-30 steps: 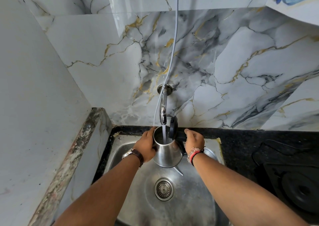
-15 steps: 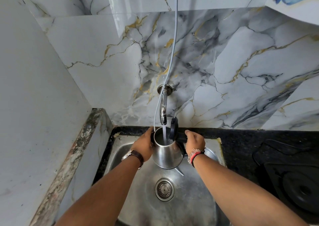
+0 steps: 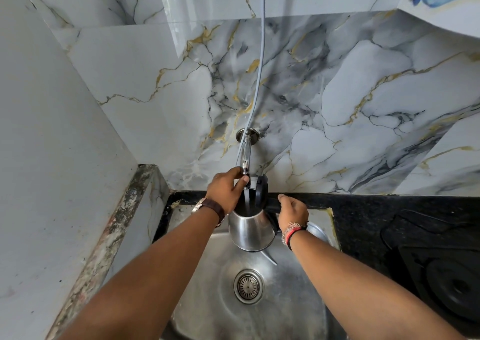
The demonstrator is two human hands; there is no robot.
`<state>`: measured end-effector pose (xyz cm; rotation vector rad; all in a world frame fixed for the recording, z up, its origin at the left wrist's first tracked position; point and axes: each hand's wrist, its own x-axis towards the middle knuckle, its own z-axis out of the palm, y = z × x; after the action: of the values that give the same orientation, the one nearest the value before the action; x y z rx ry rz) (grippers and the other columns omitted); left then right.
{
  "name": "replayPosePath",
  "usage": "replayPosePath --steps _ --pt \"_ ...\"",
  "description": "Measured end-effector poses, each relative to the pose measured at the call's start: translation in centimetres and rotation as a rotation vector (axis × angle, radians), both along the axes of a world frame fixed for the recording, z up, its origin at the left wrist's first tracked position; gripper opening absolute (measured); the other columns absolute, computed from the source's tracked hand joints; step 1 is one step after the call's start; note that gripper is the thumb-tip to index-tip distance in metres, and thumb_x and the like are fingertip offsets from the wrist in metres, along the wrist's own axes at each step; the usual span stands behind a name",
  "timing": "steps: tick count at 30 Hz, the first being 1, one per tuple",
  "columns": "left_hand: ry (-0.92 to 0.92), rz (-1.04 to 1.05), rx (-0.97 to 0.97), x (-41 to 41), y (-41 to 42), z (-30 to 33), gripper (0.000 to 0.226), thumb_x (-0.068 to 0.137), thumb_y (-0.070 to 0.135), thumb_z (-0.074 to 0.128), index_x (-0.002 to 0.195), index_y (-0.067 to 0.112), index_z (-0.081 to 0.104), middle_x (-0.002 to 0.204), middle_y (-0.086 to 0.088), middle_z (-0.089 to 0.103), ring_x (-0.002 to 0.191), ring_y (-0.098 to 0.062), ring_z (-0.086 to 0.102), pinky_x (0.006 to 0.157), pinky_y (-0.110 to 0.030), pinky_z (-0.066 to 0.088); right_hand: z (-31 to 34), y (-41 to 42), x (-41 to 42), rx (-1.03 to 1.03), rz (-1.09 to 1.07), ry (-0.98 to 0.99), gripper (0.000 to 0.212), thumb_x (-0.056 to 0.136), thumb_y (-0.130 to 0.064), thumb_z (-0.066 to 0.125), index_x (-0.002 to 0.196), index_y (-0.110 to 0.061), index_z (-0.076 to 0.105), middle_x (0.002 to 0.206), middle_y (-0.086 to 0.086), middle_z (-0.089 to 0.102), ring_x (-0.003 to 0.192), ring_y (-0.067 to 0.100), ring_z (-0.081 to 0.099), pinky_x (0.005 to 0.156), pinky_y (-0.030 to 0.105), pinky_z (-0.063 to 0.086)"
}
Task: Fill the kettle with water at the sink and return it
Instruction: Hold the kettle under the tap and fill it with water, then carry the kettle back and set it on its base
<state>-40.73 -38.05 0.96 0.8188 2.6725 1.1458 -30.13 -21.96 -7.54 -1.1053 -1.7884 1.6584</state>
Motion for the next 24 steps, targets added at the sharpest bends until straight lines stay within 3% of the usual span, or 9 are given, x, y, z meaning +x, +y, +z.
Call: replayPosePath --steps 4,8,13,16,18,20,22,24 --pt "-0.076 0.045 -0.08 -0.6 0.2 -0.2 0.033 0.093 0.059 0.048 0.12 0.043 0.055 0.112 0.017 0.069 0.112 -0.021 0.06 0.097 -0.05 0.039 0.0 0.0 0.0 0.014 0.001 0.0 0.044 0.077 -0.044 0.061 0.049 -0.012 0.047 0.055 0.008 0.036 0.059 0.024 0.036 0.062 0.037 0.031" --pt "-0.271 0.023 -0.042 -1.5 0.4 0.2 0.036 0.082 0.068 0.053 0.105 0.041 0.058 0.108 0.011 0.07 0.102 -0.022 0.063 0.097 -0.049 0.045 -0.3 -0.1 0.0 0.006 0.001 -0.012 0.044 0.077 -0.044 0.061 0.048 -0.015 0.047 0.052 0.005 0.037 0.058 0.025 0.037 0.062 0.037 0.032" --pt "-0.058 0.228 -0.269 -1.0 2.1 1.1 0.052 0.069 0.08 0.057 0.083 0.032 0.041 0.082 0.012 0.063 0.075 -0.015 0.056 0.078 -0.043 0.027 -0.8 0.0 0.0 -0.009 0.002 -0.004 0.045 0.078 -0.043 0.062 0.051 -0.008 0.053 0.053 0.005 0.04 0.058 0.025 0.038 0.063 0.037 0.033" --pt "-0.027 0.263 -0.175 0.0 2.2 0.7 0.049 0.076 0.077 0.057 0.085 0.031 0.044 0.08 0.012 0.062 0.074 -0.016 0.056 0.079 -0.043 0.036 -0.8 -0.1 0.1 -0.022 0.002 -0.005 0.042 0.077 -0.042 0.062 0.049 -0.014 0.05 0.052 0.003 0.038 0.058 0.024 0.036 0.063 0.037 0.033" --pt "-0.124 0.203 0.007 0.5 0.5 -0.2 0.032 0.086 0.066 0.048 0.093 0.035 0.054 0.091 0.013 0.067 0.086 -0.017 0.061 0.086 -0.047 0.047 -0.8 0.0 0.2 -0.029 0.007 0.003 0.045 0.077 -0.042 0.062 0.046 -0.015 0.045 0.048 -0.002 0.035 0.057 0.024 0.035 0.062 0.038 0.032" --pt "-0.113 0.187 0.055 1.1 -1.8 -1.6 0.025 0.089 0.037 0.044 0.108 0.04 0.059 0.108 0.009 0.07 0.101 -0.02 0.063 0.092 -0.05 0.049 -0.8 0.1 0.5 -0.041 0.011 0.01 0.046 0.077 -0.042 0.062 0.048 -0.009 0.047 0.05 0.0 0.035 0.058 0.024 0.035 0.063 0.039 0.033" --pt "0.01 0.126 -0.146 1.8 -4.1 -3.3 0.056 0.08 0.011 0.049 0.129 0.037 0.055 0.128 0.0 0.065 0.117 -0.027 0.058 0.098 -0.049 0.047 -1.0 -0.1 1.0 -0.055 0.015 0.012 0.05 0.079 -0.041 0.063 0.056 0.003 0.052 0.055 0.006 0.038 0.06 0.025 0.037 0.065 0.04 0.036" --pt "0.043 0.003 -0.409 3.0 -5.4 -4.9 0.085 0.073 -0.001 0.051 0.147 0.036 0.035 0.148 -0.002 0.05 0.137 -0.027 0.042 0.108 -0.051 0.038 -1.1 -0.2 1.5 -0.062 0.007 0.009 0.05 0.081 -0.038 0.064 0.065 0.009 0.059 0.059 0.009 0.044 0.063 0.025 0.042 0.066 0.043 0.045"
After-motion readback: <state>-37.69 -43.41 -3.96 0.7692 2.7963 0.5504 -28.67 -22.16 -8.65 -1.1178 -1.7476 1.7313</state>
